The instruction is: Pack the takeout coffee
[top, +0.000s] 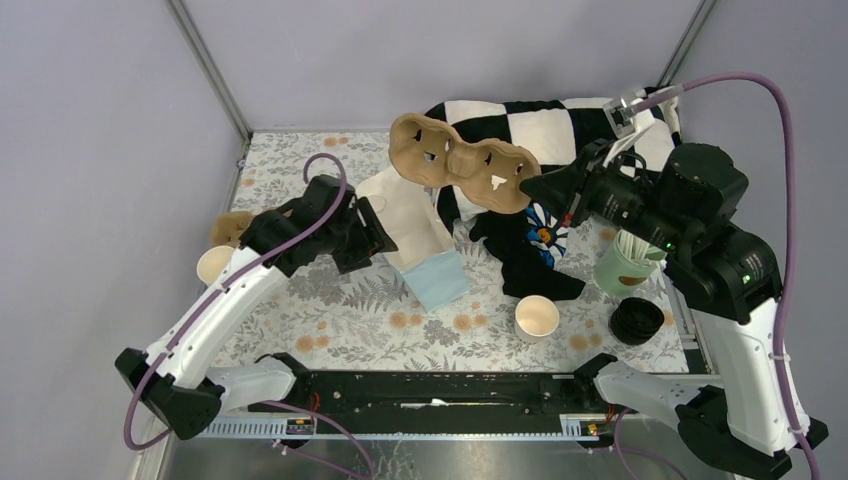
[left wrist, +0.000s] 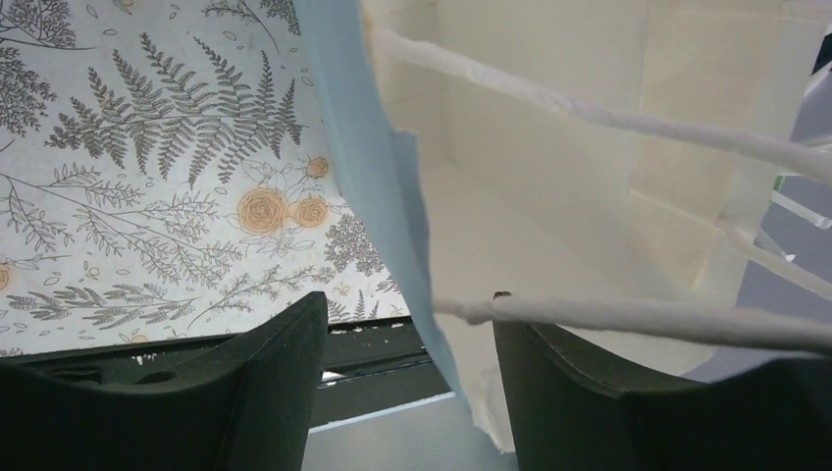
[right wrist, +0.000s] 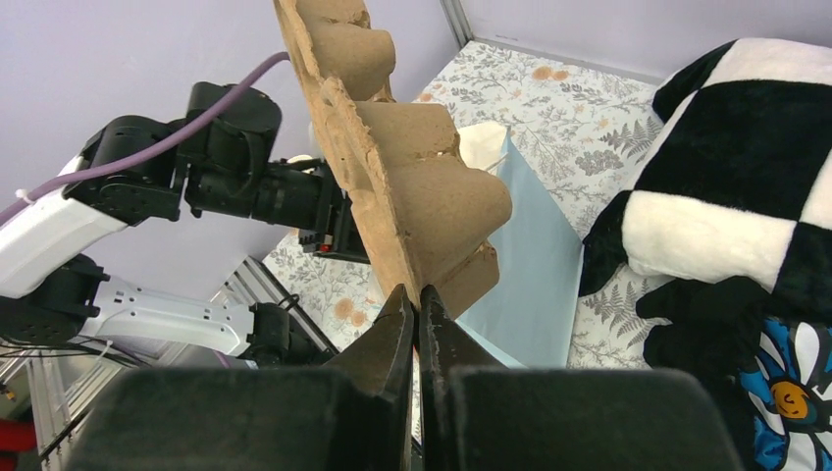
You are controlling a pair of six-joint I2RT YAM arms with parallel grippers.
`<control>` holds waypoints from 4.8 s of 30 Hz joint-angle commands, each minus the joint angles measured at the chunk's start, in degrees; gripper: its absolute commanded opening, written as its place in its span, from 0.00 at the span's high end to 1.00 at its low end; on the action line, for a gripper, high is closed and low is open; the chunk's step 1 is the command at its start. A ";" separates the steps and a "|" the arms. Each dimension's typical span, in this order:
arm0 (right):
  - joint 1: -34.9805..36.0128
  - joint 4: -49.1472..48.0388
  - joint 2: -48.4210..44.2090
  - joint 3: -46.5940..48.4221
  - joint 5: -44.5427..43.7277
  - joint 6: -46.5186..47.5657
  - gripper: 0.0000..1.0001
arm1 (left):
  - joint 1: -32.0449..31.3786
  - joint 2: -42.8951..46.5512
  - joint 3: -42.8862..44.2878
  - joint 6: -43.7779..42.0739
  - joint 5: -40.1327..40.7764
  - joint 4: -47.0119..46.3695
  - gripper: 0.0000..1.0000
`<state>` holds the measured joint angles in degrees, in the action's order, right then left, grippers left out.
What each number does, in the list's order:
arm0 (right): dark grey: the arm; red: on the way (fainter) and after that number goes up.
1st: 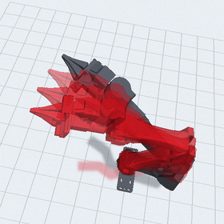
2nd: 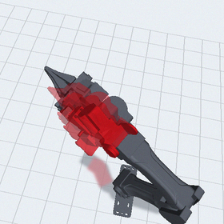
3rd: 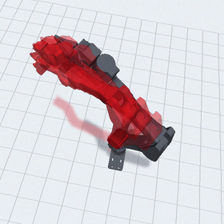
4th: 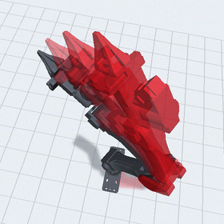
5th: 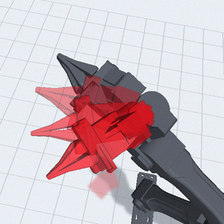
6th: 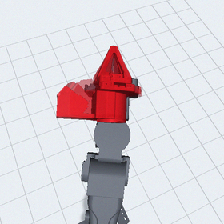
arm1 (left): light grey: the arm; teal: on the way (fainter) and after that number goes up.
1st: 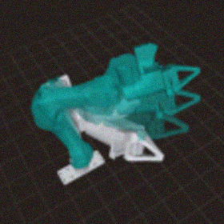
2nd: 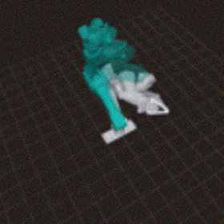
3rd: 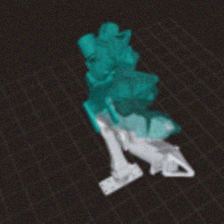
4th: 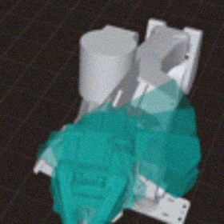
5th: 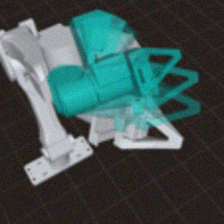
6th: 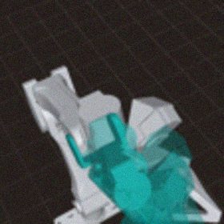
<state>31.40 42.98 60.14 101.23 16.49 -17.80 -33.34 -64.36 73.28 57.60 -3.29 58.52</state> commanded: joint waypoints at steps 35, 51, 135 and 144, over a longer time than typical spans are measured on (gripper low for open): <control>0.39 23.76 10.04 6.01 9.99 12.72 1.00 | -4.08 -2.17 15.15 -51.65 11.55 -8.53 1.00; 8.50 24.10 14.02 3.36 1.22 7.81 1.00 | -14.61 -9.75 23.06 -62.59 18.73 -4.04 1.00; 16.77 -11.41 15.46 -30.11 -8.63 8.04 0.86 | -23.35 4.70 -5.46 -29.75 8.42 -30.31 1.00; 17.30 -7.36 10.81 -29.90 -22.12 4.79 0.49 | -23.35 6.69 -7.59 -29.65 10.09 -29.93 1.00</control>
<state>47.90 34.02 75.07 69.54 1.52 -10.87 -56.42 -59.90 66.41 27.33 5.91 32.32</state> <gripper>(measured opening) 0.468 0.014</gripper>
